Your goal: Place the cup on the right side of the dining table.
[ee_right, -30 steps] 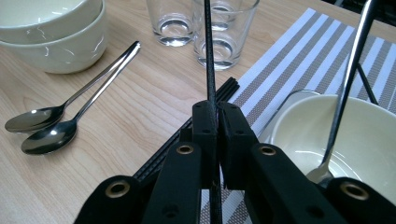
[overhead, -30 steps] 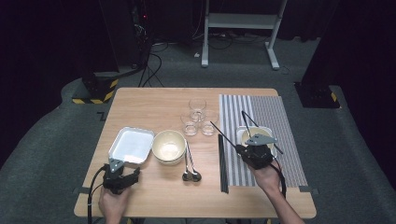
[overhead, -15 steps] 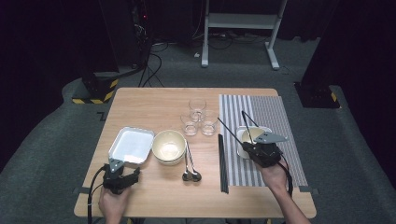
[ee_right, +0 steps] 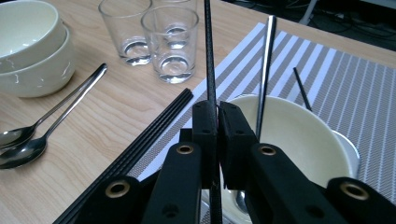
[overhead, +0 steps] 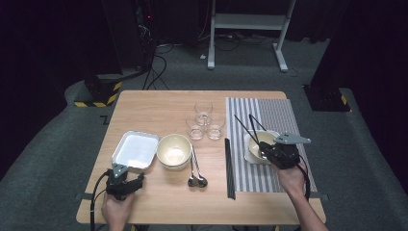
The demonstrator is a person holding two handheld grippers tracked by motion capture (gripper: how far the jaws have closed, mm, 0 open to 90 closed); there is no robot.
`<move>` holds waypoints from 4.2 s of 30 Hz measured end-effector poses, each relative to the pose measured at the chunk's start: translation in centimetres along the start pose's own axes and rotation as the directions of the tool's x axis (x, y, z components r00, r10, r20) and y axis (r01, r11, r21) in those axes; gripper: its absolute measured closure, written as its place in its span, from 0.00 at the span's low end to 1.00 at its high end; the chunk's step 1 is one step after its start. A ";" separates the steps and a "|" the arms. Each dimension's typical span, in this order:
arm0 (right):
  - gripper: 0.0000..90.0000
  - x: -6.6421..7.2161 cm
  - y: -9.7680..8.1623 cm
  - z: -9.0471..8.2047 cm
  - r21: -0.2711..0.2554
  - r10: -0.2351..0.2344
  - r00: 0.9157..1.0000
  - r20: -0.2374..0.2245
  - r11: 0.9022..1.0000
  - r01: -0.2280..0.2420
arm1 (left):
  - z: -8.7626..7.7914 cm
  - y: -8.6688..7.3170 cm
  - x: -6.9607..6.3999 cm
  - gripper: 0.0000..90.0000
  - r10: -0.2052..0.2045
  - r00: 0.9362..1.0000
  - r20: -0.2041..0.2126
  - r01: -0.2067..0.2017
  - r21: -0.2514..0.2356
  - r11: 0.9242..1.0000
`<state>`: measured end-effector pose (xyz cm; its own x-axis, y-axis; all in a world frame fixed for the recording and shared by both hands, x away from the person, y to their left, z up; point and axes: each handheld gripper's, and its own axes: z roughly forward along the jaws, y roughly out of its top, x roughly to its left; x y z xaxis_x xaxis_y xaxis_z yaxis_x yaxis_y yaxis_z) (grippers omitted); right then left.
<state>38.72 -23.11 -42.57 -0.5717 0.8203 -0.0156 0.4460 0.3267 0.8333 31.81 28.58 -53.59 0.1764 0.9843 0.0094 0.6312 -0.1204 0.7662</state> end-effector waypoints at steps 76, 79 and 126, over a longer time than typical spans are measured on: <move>0.96 -9.0 0.9 1.1 0.060 0.126 0.979 0.162 0.989 -0.138 | 0.0 0.0 0.0 0.30 0.000 1.000 -0.001 0.000 0.001 1.000; 0.96 -9.1 1.0 1.1 0.063 0.121 0.980 0.161 0.989 -0.132 | 0.0 0.0 0.0 0.30 -0.001 1.000 -0.001 0.001 0.001 1.000; 0.96 -11.7 0.5 5.2 0.186 0.086 0.987 0.136 0.976 -0.110 | 0.0 0.0 0.0 0.30 -0.003 1.000 -0.005 0.003 0.000 1.000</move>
<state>49.22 -30.11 -44.88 -0.4326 0.9014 -0.0192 0.6264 0.3157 0.7127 31.83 28.57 -53.58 0.1711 0.9852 0.0106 0.6317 -0.1180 0.7662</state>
